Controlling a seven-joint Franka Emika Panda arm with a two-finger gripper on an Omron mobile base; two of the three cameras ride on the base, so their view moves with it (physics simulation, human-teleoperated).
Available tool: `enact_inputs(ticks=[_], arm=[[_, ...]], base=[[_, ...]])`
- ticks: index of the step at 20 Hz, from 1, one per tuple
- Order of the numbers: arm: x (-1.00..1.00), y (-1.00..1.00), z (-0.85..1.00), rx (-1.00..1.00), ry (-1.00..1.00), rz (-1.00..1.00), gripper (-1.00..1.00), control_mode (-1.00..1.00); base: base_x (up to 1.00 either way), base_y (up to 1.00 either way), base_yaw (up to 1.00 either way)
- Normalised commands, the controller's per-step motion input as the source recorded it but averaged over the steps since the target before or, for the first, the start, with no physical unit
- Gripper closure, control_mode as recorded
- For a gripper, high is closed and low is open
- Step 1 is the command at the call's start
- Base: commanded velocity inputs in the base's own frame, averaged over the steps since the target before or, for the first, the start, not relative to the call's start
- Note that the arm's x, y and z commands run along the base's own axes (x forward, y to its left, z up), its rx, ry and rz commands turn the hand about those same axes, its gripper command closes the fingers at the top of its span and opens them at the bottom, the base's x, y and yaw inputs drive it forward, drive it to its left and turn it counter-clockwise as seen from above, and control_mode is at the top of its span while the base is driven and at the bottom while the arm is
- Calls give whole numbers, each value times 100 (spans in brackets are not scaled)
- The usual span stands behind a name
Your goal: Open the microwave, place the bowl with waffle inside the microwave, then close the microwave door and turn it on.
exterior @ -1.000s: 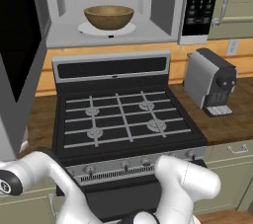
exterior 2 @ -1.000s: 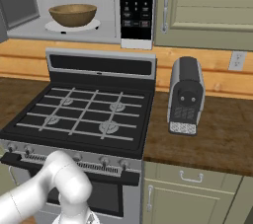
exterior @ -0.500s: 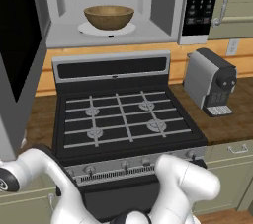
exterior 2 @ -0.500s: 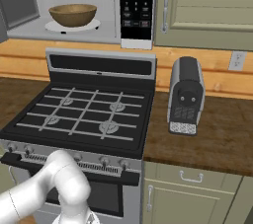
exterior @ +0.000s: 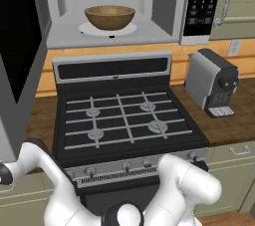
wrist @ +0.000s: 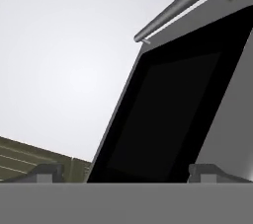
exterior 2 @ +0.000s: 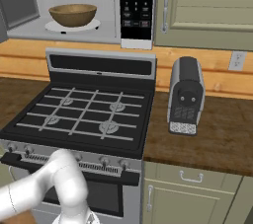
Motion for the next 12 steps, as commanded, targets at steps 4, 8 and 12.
enact_inputs(ticks=[4,8,12], arm=[[0,-24,3,23,-17,0,-100,-100],[0,-25,11,26,-17,0,-100,-100],[0,-22,26,25,-14,0,-100,-100]], base=[[0,0,0],[0,0,0],[0,0,0]])
